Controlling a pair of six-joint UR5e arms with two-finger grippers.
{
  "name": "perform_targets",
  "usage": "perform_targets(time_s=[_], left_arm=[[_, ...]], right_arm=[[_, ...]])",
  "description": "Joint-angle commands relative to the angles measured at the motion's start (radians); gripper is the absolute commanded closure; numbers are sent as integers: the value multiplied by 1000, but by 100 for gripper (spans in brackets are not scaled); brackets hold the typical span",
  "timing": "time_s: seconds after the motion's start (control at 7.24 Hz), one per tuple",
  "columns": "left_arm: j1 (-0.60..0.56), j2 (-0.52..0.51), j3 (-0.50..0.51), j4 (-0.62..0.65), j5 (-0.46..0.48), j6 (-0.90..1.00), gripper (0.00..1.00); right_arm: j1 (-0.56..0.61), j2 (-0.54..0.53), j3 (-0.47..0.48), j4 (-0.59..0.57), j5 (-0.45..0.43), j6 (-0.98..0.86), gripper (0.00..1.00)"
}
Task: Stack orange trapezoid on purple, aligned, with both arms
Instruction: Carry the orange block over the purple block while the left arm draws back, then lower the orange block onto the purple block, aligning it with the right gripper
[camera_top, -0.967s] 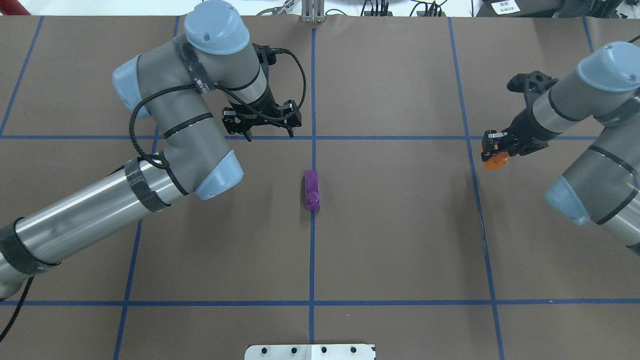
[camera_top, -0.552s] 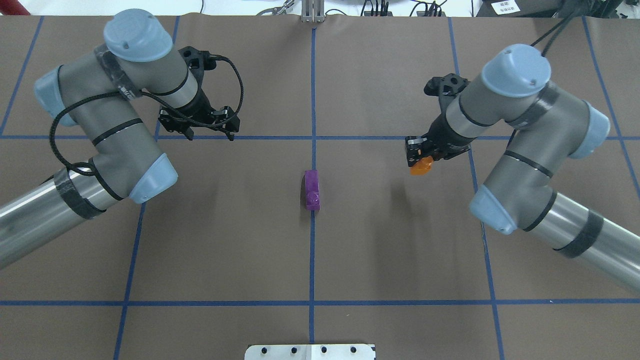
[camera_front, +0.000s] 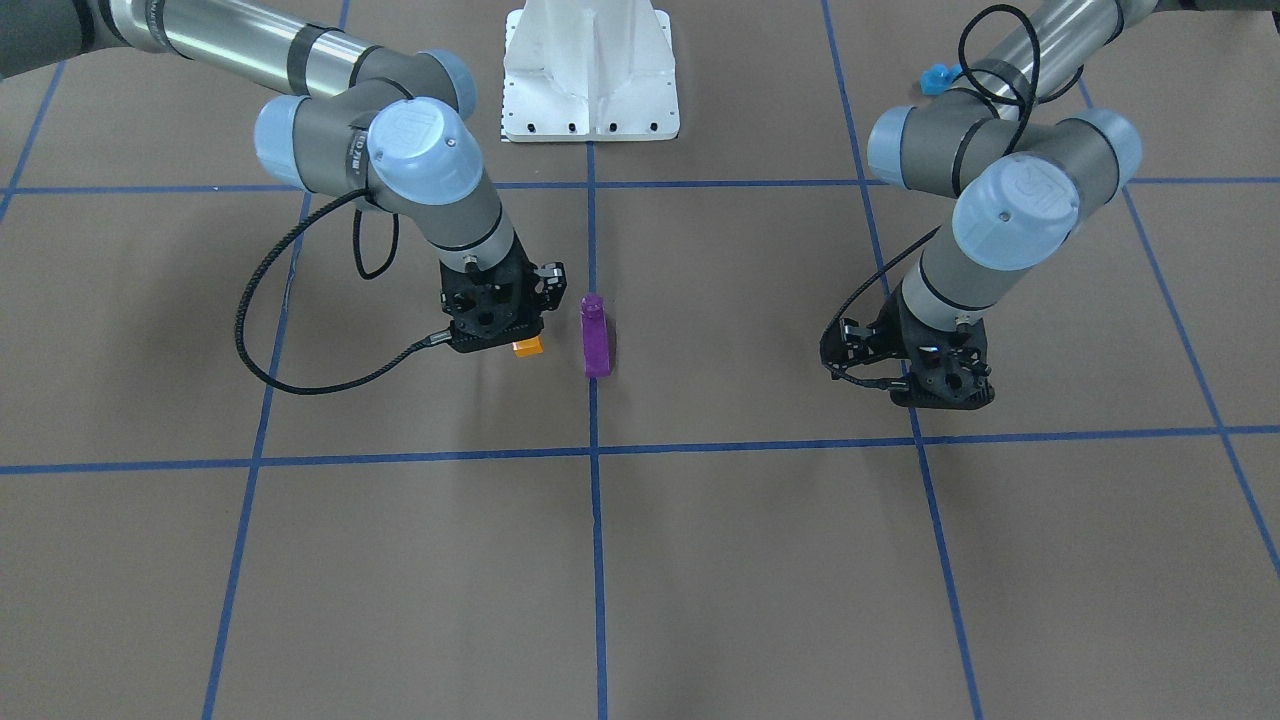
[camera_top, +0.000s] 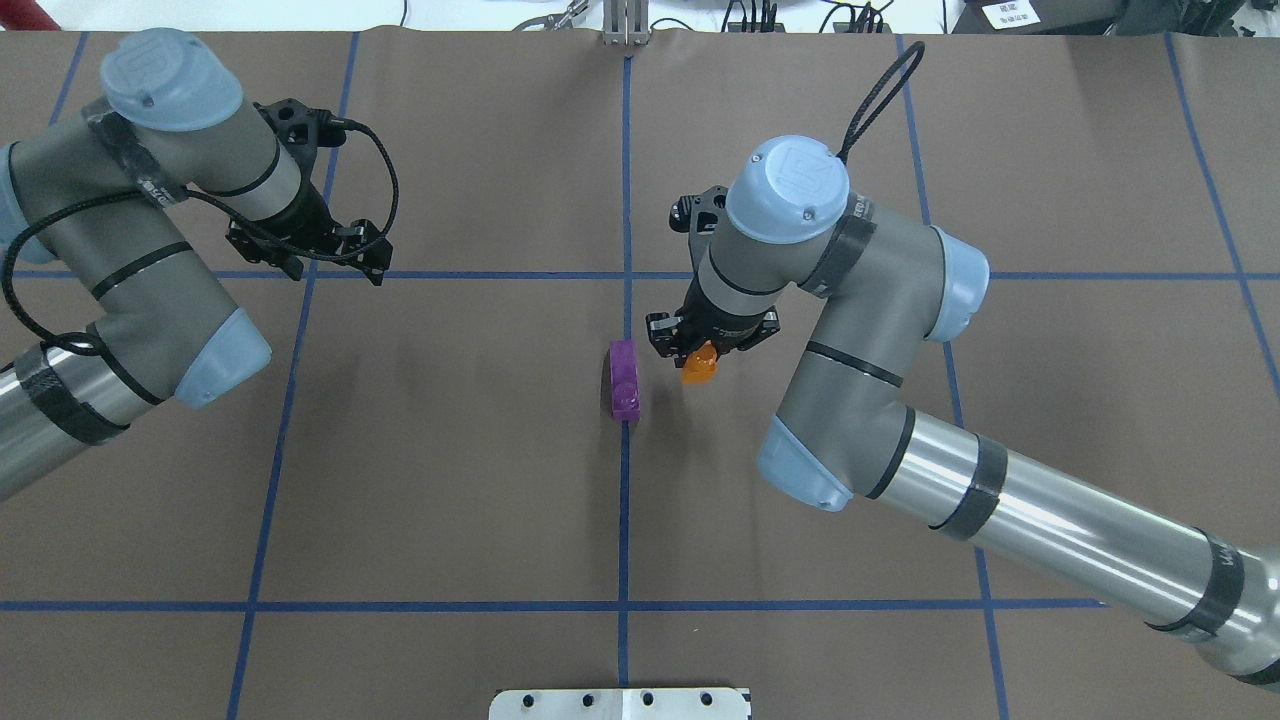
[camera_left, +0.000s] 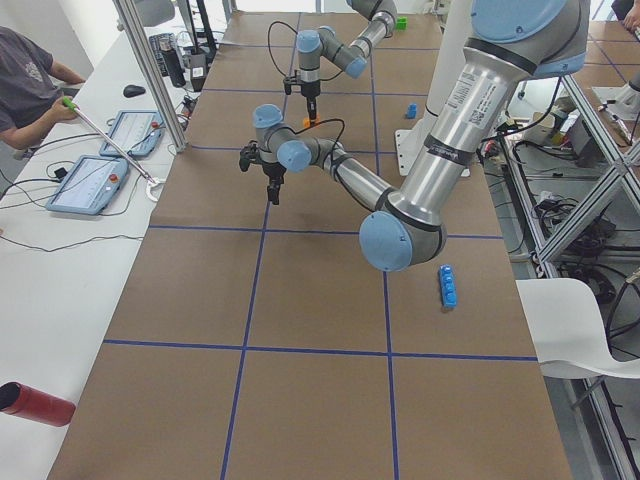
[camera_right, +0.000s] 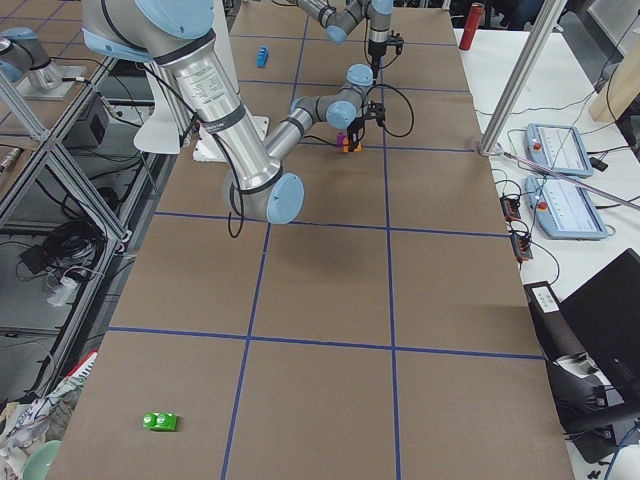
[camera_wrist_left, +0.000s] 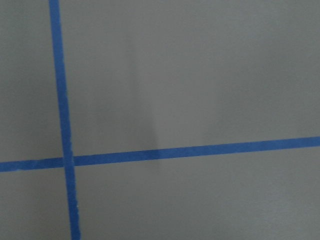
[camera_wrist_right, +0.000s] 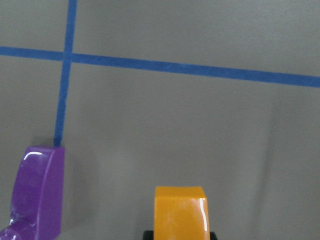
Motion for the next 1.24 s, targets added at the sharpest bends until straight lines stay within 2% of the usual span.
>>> perform_targets(time_s=[0.0, 0.28, 0.41, 0.69, 1.1], left_arm=[[-3, 13, -12, 0, 0, 1, 1], [-1, 14, -12, 0, 0, 1, 1], [0, 14, -12, 0, 0, -1, 1], [0, 14, -12, 0, 0, -1, 1], [2, 14, -12, 0, 0, -1, 1]], right_arm=[[-24, 52, -39, -4, -3, 6, 100], [-36, 78, -40, -33, -9, 16, 100], [-53, 86, -42, -39, -48, 80, 100], [-70, 106, -68, -44, -69, 82, 100], [-73, 128, -79, -51, -70, 82, 100]])
